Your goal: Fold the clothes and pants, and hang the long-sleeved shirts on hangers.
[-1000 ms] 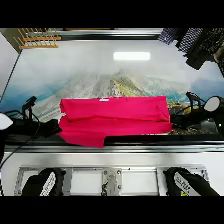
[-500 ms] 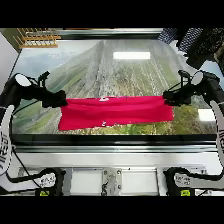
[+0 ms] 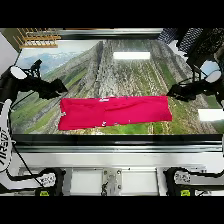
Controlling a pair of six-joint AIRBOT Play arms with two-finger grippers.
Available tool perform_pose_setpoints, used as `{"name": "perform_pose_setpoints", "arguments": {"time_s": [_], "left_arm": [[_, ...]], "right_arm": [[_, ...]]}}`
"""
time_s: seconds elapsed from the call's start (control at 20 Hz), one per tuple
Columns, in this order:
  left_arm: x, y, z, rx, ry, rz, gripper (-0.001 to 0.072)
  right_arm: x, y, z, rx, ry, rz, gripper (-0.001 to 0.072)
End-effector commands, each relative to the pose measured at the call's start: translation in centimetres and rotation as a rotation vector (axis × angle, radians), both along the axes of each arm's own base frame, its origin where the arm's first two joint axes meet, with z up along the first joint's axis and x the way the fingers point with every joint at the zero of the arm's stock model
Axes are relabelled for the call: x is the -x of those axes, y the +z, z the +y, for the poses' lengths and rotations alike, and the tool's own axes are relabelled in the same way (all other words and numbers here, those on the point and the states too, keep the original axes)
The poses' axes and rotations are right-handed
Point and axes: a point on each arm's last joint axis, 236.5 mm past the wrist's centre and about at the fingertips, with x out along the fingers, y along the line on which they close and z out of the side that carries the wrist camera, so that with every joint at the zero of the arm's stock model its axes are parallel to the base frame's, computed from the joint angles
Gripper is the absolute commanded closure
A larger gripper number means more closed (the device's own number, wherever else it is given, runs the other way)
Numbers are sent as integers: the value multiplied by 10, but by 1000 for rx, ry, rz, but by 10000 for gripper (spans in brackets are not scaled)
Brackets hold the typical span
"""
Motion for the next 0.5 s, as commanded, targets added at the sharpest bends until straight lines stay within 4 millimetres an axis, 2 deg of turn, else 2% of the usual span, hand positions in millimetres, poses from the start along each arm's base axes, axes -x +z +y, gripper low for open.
{"name": "perform_pose_setpoints", "arguments": {"time_s": [0.0, 0.1, 0.2, 0.3, 0.45], "left_arm": [[22, -11, -23, -10, -19, -29, 700], [34, -20, -48, -11, -58, -40, 700], [45, -27, -75, -7, -108, -30, 700], [49, -29, -102, 0, -146, -34, 700], [45, -36, -135, 9, -163, -64, 700]], "right_arm": [[46, -38, -37, -54, -20, 94, 159], [59, -58, -54, -78, -54, 137, 159], [60, -73, -56, -131, -59, 145, 159], [52, -83, -43, -208, -36, 125, 172], [30, -91, -8, -355, -37, 86, 178]]}}
